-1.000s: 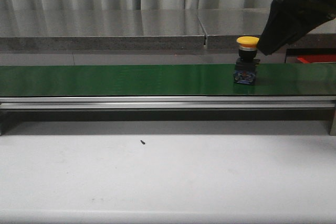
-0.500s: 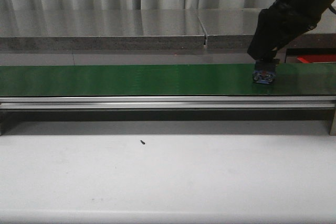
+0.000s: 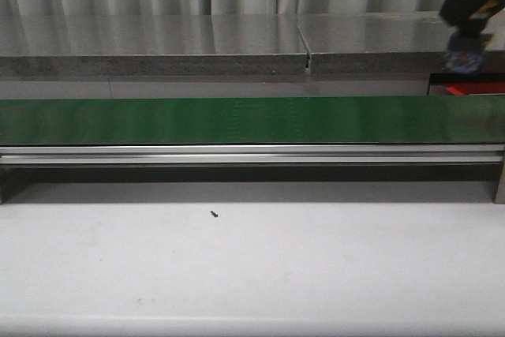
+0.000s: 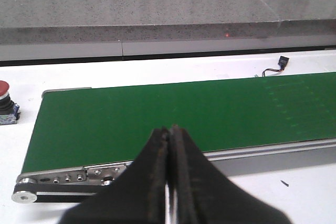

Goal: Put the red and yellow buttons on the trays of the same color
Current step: 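Carry the yellow button into the yellow tray and open the right gripper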

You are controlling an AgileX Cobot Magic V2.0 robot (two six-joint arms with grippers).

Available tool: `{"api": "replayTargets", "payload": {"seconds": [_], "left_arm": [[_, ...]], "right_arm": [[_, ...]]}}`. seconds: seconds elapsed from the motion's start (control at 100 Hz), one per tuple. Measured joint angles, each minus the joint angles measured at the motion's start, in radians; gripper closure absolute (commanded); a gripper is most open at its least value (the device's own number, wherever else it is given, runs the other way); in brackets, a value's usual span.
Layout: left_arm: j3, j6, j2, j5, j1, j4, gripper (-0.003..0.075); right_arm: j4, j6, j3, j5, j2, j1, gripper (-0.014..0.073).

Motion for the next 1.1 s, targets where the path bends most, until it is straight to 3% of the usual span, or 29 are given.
{"api": "replayTargets", "payload": {"seconds": [0.32, 0.46, 1.1], "left_arm": [[0.001, 0.0, 0.0, 0.0, 0.0, 0.0, 0.0739], [0.001, 0.0, 0.0, 0.0, 0.0, 0.0, 0.0739], [0.002, 0.0, 0.0, 0.0, 0.0, 0.0, 0.0739]], "right_arm": [[-0.063, 0.162, 0.0, 0.035, -0.057, -0.385, 0.0449], [-0.063, 0.181, 0.0, 0.017, -0.02, -0.5, 0.0449], [-0.01, 0.187, 0.004, -0.109, 0.32, -0.539, 0.0447]]}}
